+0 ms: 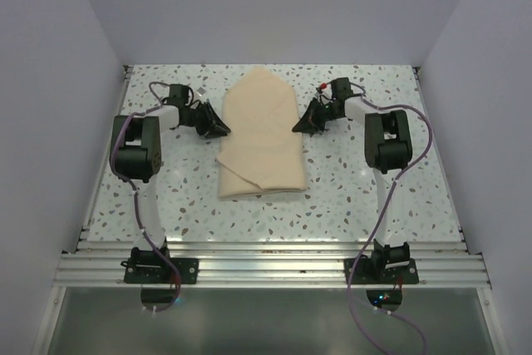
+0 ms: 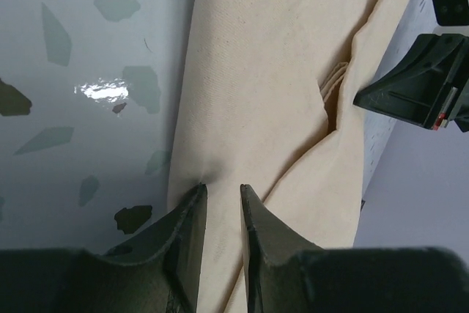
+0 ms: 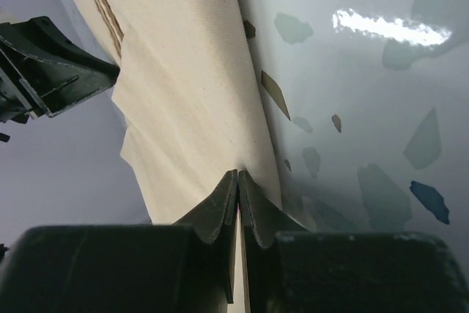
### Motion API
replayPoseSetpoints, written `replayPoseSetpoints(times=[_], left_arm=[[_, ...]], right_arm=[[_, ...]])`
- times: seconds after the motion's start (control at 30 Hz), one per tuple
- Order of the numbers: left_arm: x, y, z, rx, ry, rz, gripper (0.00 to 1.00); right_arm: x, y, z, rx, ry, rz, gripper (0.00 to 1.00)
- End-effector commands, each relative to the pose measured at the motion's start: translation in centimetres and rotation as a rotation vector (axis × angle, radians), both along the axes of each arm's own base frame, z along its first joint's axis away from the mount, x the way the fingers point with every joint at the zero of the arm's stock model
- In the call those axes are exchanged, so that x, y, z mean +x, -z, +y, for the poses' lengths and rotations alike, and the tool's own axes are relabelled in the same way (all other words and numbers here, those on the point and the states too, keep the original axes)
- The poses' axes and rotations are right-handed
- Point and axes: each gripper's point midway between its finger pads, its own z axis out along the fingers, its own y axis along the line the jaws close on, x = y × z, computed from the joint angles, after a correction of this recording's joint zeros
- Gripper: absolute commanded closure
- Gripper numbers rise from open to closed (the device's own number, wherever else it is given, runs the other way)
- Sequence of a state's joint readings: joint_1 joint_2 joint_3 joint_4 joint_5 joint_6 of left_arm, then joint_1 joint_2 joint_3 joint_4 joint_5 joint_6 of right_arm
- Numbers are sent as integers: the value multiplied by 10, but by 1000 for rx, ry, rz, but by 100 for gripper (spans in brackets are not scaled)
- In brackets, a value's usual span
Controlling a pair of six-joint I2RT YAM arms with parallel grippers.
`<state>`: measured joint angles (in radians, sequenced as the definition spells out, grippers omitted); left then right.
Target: Prepare the surgical pack
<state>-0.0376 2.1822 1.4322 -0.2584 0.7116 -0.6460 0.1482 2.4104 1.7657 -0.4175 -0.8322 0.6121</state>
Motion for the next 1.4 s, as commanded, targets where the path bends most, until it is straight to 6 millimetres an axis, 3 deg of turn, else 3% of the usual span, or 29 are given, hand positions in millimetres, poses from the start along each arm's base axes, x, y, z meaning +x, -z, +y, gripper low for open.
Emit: replayPoseSetpoints(times=[0.0,0.23,0.37,0.47,0.6,0.63,0.73,0.8,0.9,0.93,1.03,1.07,1.13,1.17,1.2,1.27,1.3,1.33,1.37], left_arm=[[6,9,11,78,15,-7,71],[13,-55,5,37,24,-154,70],[14,-57,3,16,26,-185,70],[10,-35,0,-5,29,-144,70],[-6,17,11,58,24,-3,70],[-9,29,13,61,27,22,70],[-6,30,16,90,39,13,70],[5,19,18,110,46,-24,70],[28,-11,19,120,44,-125,70],[35,-21,19,123,37,-160,70],[63,-51,24,151,-11,-294,65],[76,-61,25,153,-28,-352,62],[89,-58,30,168,-67,-370,57],[101,-64,31,162,-81,-417,55],[106,-51,30,153,-96,-400,55],[123,-50,31,163,-121,-410,54],[128,-32,35,183,-153,-375,52],[132,-28,36,192,-166,-371,51],[139,-29,38,208,-188,-387,49]], right_arm=[[8,-3,-7,-52,-7,-40,93],[3,-66,-3,7,-32,-159,93],[7,-77,1,40,-40,-212,93],[9,-54,-3,5,-24,-158,93],[2,-2,-19,-98,7,-54,93],[-2,3,-21,-115,4,-24,92],[-1,16,-27,-174,-16,-18,92],[3,12,-29,-184,-15,-37,90],[24,-18,-26,-176,7,-142,85],[39,-36,-26,-167,29,-220,82],[67,-61,-29,-189,91,-320,69],[74,-61,-29,-185,110,-324,66],[93,-66,-32,-205,147,-366,52],[97,-57,-32,-210,153,-358,47],[102,-54,-32,-214,157,-359,43],[115,-58,-32,-216,176,-380,31],[119,-42,-32,-225,177,-357,28],[129,-49,-32,-221,188,-391,24],[133,-44,-31,-216,188,-394,24]])
